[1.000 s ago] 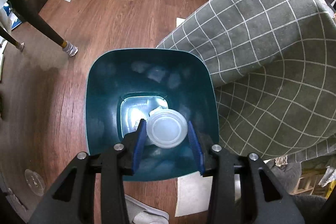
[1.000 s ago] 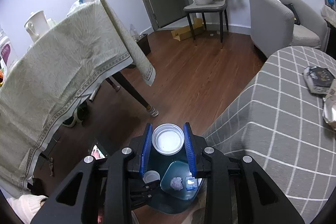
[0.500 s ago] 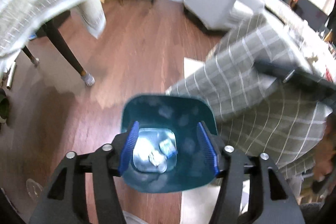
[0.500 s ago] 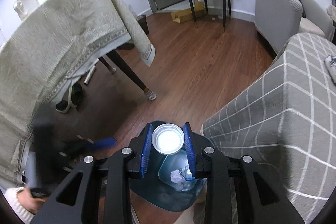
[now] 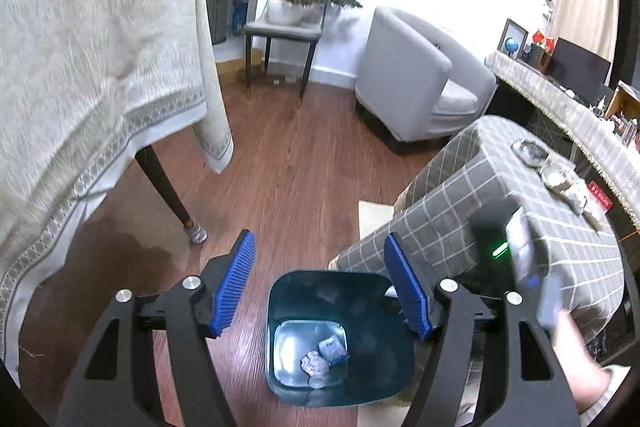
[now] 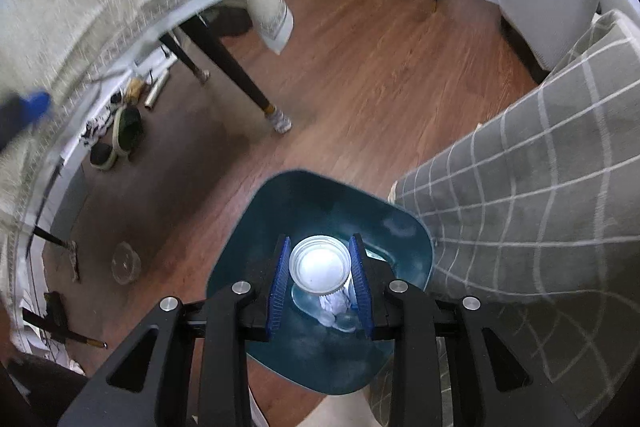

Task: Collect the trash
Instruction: 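Lower the held white lid into the teal bin and open the right tool, then grasp the tape roll with the left tool while the right tool grasps crumpled foil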

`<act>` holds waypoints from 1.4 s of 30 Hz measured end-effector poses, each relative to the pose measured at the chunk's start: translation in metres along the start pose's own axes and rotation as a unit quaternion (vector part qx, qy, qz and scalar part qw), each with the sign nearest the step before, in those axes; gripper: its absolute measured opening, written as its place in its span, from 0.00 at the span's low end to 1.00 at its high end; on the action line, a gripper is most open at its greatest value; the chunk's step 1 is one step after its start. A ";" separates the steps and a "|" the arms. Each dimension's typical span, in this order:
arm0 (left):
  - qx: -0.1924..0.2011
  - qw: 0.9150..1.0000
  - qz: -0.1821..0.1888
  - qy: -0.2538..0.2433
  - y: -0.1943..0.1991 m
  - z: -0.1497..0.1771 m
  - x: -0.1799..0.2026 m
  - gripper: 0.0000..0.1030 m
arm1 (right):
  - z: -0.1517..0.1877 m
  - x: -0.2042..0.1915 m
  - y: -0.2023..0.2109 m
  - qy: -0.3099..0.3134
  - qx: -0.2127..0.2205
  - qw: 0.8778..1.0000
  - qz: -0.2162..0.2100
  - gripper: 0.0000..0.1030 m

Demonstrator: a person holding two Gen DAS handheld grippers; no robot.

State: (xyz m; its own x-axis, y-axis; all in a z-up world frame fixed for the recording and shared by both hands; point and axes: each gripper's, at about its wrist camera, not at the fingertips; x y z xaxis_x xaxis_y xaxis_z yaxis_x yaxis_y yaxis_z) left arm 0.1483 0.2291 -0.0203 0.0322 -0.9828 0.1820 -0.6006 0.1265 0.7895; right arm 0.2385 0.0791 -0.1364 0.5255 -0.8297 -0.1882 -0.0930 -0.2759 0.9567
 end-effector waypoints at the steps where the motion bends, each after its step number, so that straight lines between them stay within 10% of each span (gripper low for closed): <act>1: 0.006 1.000 0.001 -0.002 0.004 -0.002 0.003 0.67 | 0.001 0.000 -0.007 0.001 -0.008 1.000 0.003 0.30; 15: 0.058 0.997 0.012 -0.044 0.045 -0.017 0.038 0.45 | 0.016 0.002 -0.052 0.011 -0.075 0.997 0.025 0.30; 18: 0.061 0.997 0.019 -0.045 0.054 -0.025 0.044 0.45 | 0.018 0.003 -0.049 0.013 -0.074 0.997 0.023 0.47; 30: 0.079 0.995 0.021 -0.056 0.089 -0.048 0.075 0.50 | 0.022 -0.005 0.040 0.033 0.019 0.999 -0.010 0.52; 42: 0.080 0.992 0.048 -0.079 0.095 -0.048 0.134 0.75 | 0.047 0.035 0.159 0.011 0.141 0.990 0.012 0.64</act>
State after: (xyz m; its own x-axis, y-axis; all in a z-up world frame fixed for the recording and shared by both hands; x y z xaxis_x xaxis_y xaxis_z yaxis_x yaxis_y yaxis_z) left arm 0.1340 0.1162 0.1078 -0.1495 -0.9778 0.1472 -0.7148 0.2097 0.6671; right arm 0.2024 -0.0169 -0.0009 0.5373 -0.8284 -0.1580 -0.3362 -0.3823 0.8607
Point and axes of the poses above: each gripper's, at about its wrist camera, not at the fingertips, and y roughly against the way its jaws point, x to its right, z to its underside, and after that the axes turned 13 degrees about -x, right-handed
